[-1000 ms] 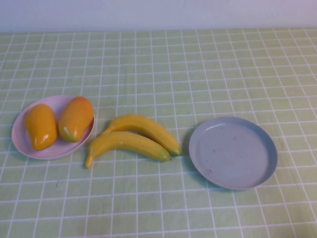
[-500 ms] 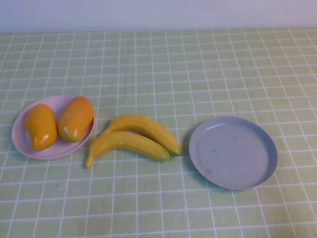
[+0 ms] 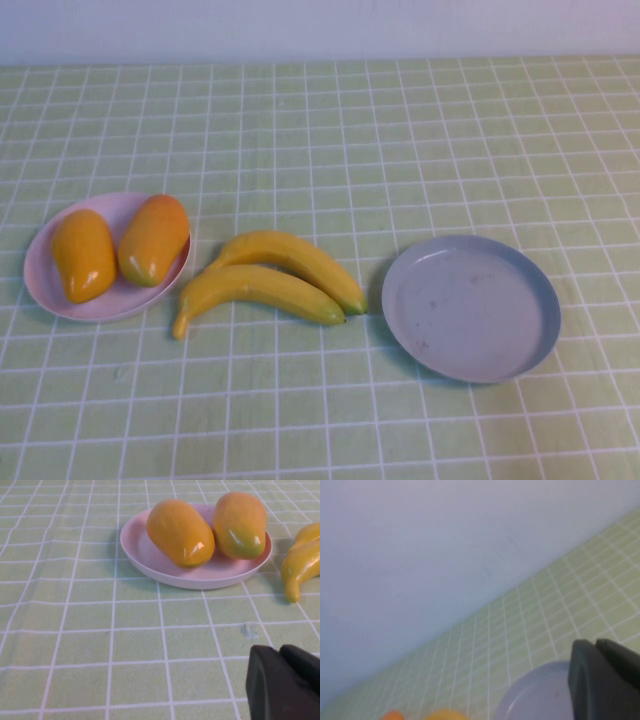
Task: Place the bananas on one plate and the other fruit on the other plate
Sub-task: Put another type of fruit in the right plate
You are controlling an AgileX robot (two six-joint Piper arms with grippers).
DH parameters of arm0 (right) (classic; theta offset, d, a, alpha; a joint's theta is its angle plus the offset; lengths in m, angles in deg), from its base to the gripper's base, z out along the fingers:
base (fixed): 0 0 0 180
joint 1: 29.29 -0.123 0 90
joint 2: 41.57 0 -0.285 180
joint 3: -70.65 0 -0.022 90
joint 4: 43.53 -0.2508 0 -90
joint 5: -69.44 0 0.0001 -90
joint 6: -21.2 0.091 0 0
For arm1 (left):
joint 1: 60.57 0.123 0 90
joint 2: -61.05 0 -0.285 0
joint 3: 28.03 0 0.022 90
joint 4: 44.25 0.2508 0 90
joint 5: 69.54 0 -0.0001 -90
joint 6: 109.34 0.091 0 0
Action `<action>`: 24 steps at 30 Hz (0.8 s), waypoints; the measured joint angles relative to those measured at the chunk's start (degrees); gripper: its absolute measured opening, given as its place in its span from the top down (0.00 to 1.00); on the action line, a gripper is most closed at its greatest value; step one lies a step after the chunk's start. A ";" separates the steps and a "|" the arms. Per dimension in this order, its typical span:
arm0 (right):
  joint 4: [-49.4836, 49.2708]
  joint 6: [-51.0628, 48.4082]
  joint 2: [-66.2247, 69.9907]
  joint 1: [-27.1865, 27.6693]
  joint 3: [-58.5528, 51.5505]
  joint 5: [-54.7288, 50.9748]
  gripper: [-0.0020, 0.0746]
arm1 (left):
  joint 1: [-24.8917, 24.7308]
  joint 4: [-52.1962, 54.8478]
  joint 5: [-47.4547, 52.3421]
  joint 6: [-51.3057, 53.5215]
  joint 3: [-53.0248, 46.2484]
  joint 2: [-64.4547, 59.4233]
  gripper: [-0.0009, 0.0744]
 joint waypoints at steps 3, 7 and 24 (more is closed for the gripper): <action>3.22 -0.45 6.84 0.00 7.36 -9.00 0.99 | 0.00 0.00 0.00 0.00 0.00 0.00 0.98; 8.15 -4.14 18.46 0.00 16.99 -20.57 0.99 | 0.00 0.00 0.00 0.00 0.00 0.00 0.98; 13.41 -22.63 57.54 -9.17 37.30 -34.21 0.99 | 0.00 0.00 0.00 0.00 0.00 0.00 0.98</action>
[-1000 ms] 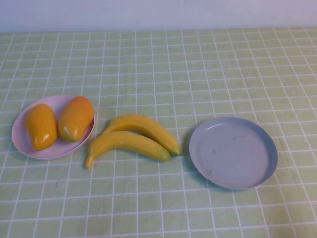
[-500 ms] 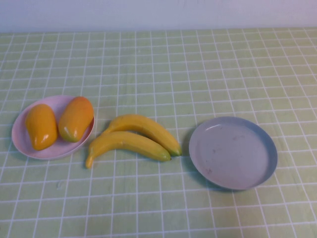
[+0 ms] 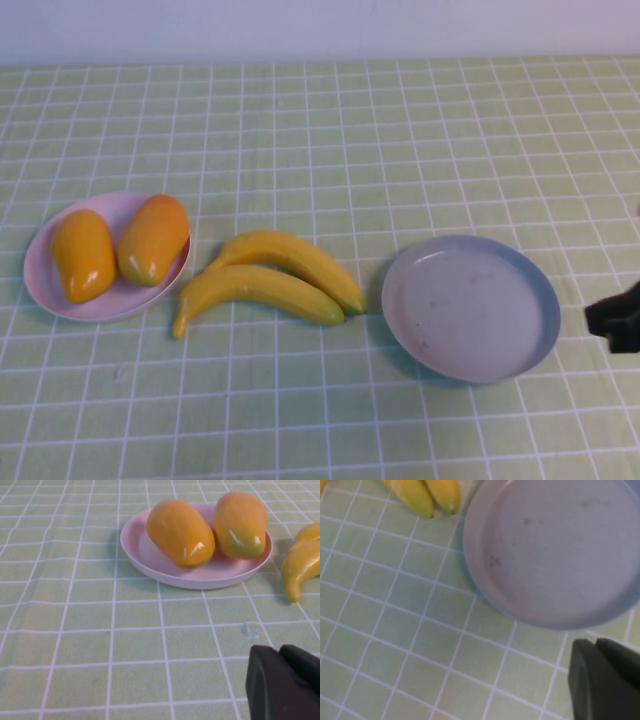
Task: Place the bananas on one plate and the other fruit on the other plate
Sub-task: Put another type of fruit in the right plate
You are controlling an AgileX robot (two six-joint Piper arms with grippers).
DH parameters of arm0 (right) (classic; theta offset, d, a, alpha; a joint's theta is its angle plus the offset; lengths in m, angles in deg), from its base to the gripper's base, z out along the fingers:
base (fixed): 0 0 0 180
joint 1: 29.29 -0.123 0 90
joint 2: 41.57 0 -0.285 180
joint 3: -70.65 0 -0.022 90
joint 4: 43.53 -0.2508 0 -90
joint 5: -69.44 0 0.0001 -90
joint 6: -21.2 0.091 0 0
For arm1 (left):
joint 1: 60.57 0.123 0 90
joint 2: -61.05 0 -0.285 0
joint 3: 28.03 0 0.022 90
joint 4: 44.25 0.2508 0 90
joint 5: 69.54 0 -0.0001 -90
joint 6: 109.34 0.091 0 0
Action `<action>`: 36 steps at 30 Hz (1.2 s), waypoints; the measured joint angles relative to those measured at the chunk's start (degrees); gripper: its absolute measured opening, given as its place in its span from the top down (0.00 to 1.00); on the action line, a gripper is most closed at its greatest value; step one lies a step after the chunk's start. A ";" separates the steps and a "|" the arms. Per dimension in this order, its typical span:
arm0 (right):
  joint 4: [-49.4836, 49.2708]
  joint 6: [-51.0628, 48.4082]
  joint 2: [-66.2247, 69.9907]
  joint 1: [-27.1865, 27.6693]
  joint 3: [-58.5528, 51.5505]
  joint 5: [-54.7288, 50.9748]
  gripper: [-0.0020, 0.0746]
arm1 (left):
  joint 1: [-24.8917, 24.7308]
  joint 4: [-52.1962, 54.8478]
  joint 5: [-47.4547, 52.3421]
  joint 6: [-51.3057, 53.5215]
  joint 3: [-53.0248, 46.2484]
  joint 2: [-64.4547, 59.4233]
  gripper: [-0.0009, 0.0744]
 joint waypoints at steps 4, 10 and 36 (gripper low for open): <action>4.20 -0.09 8.89 -9.94 6.33 3.21 0.99 | 0.00 0.00 0.00 0.00 0.00 0.00 0.98; 8.16 -1.59 25.65 -21.37 20.31 1.53 0.96 | 0.00 0.00 0.00 0.00 0.00 0.00 0.98; 10.56 -28.75 66.48 -28.91 61.67 0.20 0.42 | 0.00 0.00 0.00 0.00 0.00 0.00 0.98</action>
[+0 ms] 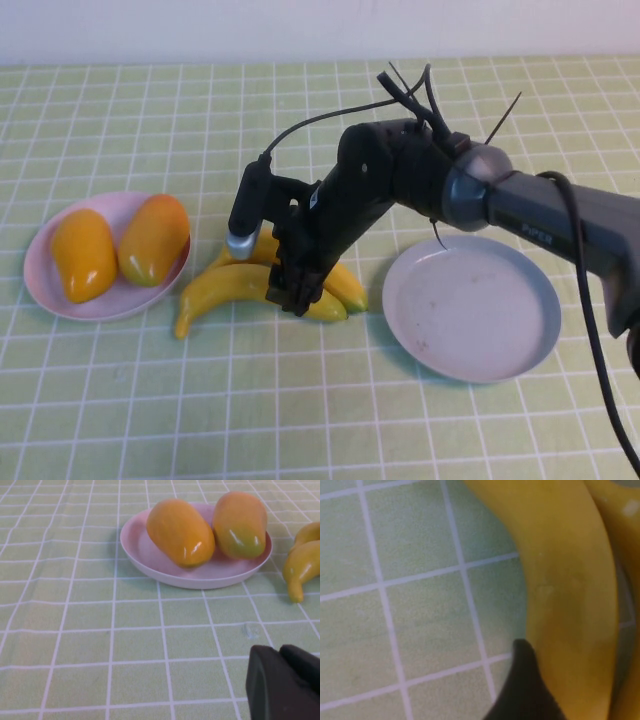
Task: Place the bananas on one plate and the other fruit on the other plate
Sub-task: Put another type of fruit in the right plate
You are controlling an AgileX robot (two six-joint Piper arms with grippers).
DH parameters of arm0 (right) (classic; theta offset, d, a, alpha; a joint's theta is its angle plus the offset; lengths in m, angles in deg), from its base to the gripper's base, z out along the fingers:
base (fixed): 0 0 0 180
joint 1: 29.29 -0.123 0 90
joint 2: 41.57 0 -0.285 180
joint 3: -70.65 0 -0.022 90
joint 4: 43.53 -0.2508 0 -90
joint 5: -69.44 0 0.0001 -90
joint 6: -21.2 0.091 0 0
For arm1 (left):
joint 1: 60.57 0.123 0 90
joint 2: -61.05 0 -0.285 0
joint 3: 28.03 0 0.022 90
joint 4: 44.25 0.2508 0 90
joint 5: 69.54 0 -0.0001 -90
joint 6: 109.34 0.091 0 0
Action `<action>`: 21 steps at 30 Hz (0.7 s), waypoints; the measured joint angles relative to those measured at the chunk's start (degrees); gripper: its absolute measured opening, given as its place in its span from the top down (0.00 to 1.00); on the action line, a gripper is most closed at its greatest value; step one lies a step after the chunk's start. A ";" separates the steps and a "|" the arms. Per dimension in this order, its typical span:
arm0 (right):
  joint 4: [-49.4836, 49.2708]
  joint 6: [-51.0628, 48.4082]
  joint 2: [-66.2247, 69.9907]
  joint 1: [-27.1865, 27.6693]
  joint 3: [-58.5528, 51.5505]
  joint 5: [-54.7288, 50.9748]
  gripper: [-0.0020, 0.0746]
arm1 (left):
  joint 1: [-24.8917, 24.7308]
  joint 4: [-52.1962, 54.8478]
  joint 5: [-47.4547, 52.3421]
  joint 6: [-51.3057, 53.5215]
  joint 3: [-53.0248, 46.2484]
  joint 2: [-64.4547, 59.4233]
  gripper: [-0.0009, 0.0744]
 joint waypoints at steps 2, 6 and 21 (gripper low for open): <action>0.00 -0.09 0.82 0.00 -0.02 0.94 0.42 | 0.00 0.00 0.00 0.00 0.00 0.00 0.98; 0.20 -0.13 1.94 0.00 0.06 2.24 0.42 | 0.00 0.00 0.00 0.00 0.00 0.00 0.98; -0.34 4.33 1.51 -0.69 0.07 -0.43 0.57 | 0.00 0.00 0.00 0.00 0.00 0.00 0.98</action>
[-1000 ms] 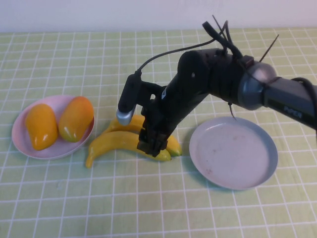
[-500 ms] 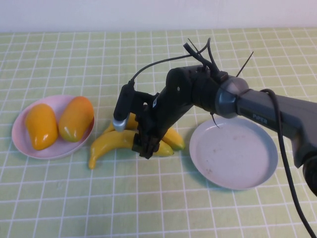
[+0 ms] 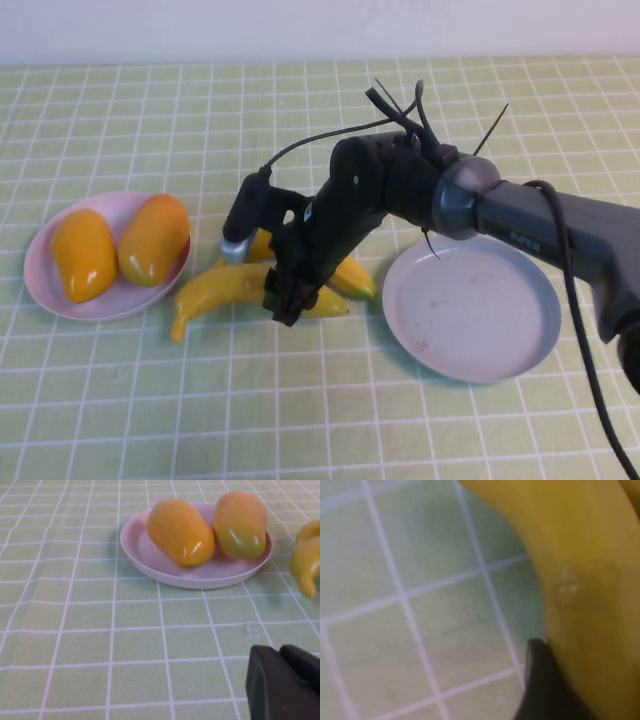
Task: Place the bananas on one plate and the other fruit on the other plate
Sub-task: Put another type of fruit in the right plate
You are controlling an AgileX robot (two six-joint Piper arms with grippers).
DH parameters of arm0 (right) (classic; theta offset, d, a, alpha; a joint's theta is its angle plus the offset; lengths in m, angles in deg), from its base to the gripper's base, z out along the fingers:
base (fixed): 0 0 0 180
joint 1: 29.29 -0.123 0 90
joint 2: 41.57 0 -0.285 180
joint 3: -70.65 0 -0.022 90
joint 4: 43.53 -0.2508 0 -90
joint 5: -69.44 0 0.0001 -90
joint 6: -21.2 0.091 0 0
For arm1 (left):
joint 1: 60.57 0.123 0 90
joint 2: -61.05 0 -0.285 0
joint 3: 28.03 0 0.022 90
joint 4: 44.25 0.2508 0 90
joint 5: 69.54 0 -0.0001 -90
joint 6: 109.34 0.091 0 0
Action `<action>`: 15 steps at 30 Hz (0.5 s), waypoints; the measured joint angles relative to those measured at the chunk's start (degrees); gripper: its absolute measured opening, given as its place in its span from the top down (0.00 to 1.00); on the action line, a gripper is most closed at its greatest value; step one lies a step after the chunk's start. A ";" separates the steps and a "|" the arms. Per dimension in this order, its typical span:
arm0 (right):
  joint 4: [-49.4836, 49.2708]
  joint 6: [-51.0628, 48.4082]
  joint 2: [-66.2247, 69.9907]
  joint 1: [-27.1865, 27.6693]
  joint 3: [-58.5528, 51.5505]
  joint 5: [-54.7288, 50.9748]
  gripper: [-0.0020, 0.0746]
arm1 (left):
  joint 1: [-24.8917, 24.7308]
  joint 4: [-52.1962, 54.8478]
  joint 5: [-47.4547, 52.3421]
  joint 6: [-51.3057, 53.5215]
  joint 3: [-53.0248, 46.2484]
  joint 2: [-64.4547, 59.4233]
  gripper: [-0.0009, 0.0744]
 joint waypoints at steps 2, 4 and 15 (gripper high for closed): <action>0.41 5.59 -2.54 -0.43 -0.41 -0.45 0.57 | 0.00 0.00 0.00 0.00 0.00 0.00 0.98; 1.51 12.52 -6.32 -0.74 -2.18 -0.05 0.57 | 0.00 0.00 0.00 0.00 0.00 0.00 0.98; 14.81 52.36 -35.53 4.46 -34.41 11.70 0.57 | 0.00 0.00 0.00 0.00 0.00 0.00 0.98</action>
